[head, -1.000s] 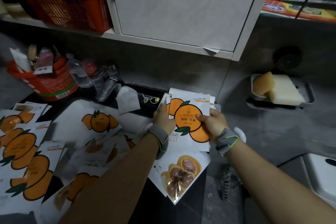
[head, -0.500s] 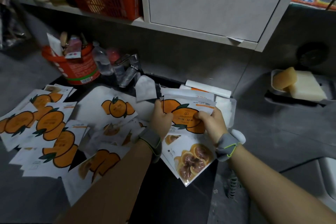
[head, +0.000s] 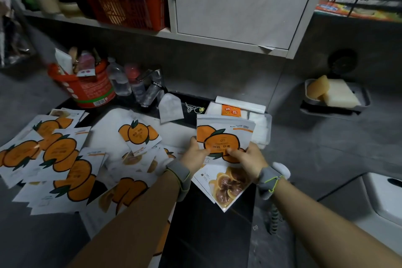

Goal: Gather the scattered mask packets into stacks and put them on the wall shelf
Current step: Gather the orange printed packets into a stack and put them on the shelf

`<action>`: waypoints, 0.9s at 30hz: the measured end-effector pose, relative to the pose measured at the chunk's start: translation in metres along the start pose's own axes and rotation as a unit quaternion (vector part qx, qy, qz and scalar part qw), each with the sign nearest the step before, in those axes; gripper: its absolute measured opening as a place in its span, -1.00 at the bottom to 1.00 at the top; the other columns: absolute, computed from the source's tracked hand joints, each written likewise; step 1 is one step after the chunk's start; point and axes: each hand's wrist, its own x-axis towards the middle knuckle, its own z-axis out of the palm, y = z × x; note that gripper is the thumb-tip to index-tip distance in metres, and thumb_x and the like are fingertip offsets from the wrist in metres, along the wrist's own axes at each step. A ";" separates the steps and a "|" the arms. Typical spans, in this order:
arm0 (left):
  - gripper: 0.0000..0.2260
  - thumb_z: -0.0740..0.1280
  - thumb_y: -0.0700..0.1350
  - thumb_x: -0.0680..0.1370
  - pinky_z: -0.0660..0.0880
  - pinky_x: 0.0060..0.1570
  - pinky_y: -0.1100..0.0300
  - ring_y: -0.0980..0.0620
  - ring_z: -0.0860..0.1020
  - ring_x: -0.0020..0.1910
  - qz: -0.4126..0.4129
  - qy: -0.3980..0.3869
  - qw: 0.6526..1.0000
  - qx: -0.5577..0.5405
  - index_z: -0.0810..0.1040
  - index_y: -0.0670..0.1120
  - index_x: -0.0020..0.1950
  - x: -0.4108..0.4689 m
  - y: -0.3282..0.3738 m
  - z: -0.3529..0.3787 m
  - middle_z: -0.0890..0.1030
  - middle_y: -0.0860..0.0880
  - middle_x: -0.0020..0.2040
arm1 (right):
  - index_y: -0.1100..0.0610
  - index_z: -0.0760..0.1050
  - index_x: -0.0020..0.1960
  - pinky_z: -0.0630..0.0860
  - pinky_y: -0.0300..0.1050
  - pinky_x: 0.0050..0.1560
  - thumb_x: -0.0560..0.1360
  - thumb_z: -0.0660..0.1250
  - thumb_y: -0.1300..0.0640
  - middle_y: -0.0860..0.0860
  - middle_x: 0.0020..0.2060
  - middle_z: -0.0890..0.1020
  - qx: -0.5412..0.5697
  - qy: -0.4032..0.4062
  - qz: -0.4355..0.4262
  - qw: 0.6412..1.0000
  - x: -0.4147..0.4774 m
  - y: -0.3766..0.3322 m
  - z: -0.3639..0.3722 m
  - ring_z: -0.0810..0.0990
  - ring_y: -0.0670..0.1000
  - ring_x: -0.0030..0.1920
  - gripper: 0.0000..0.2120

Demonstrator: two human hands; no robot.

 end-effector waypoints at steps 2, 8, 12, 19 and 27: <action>-0.67 0.21 -0.15 0.60 0.41 0.10 0.13 -0.01 0.42 0.07 0.011 -0.017 0.999 0.036 0.23 -0.09 0.33 -0.004 0.003 -0.004 0.43 0.00 0.10 | 0.18 0.53 0.14 0.53 -0.02 0.17 0.49 0.33 0.34 0.14 0.04 0.65 0.017 0.010 0.002 1.000 -0.005 -0.002 0.000 0.63 0.09 0.00 -0.76; -0.60 0.36 -0.22 0.51 0.42 0.31 -0.09 -0.09 0.51 0.23 0.053 0.030 0.992 -0.109 0.33 -0.06 0.30 -0.012 0.021 -0.012 0.50 -0.10 0.26 | 0.25 0.55 0.15 0.48 0.21 0.24 0.37 0.44 0.19 0.21 0.07 0.65 0.153 0.057 0.000 0.987 -0.011 -0.021 0.000 0.62 0.24 0.10 -0.63; -0.50 0.27 -0.37 0.53 0.51 0.21 -0.05 -0.03 0.61 0.07 0.028 -0.038 0.947 -0.317 0.26 -0.10 0.43 -0.022 0.032 -0.005 0.56 -0.08 0.16 | 0.27 0.51 0.15 0.44 0.28 0.25 0.50 0.28 0.36 0.29 0.13 0.59 0.282 0.069 0.012 0.957 -0.023 -0.038 -0.002 0.57 0.30 0.14 -0.77; -0.74 0.20 -0.40 0.55 0.60 -0.01 0.04 -0.05 0.62 -0.01 0.078 -0.110 0.935 -0.328 0.49 -0.13 0.15 -0.041 0.073 0.012 0.63 -0.11 0.05 | 0.22 0.51 0.17 0.66 0.07 -0.12 0.51 0.27 0.35 0.16 -0.03 0.68 0.291 0.096 0.004 0.952 -0.059 -0.074 -0.028 0.68 0.12 -0.09 -0.75; -0.76 0.22 -0.36 0.56 0.57 0.02 0.00 -0.05 0.61 0.01 0.169 -0.147 0.951 -0.212 0.44 -0.13 0.18 -0.048 0.156 0.028 0.61 -0.11 0.08 | 0.14 0.54 0.02 0.57 -0.08 -0.17 0.45 0.37 0.31 0.09 -0.12 0.66 0.132 0.208 -0.102 0.964 -0.087 -0.147 -0.133 0.63 0.03 -0.19 -0.83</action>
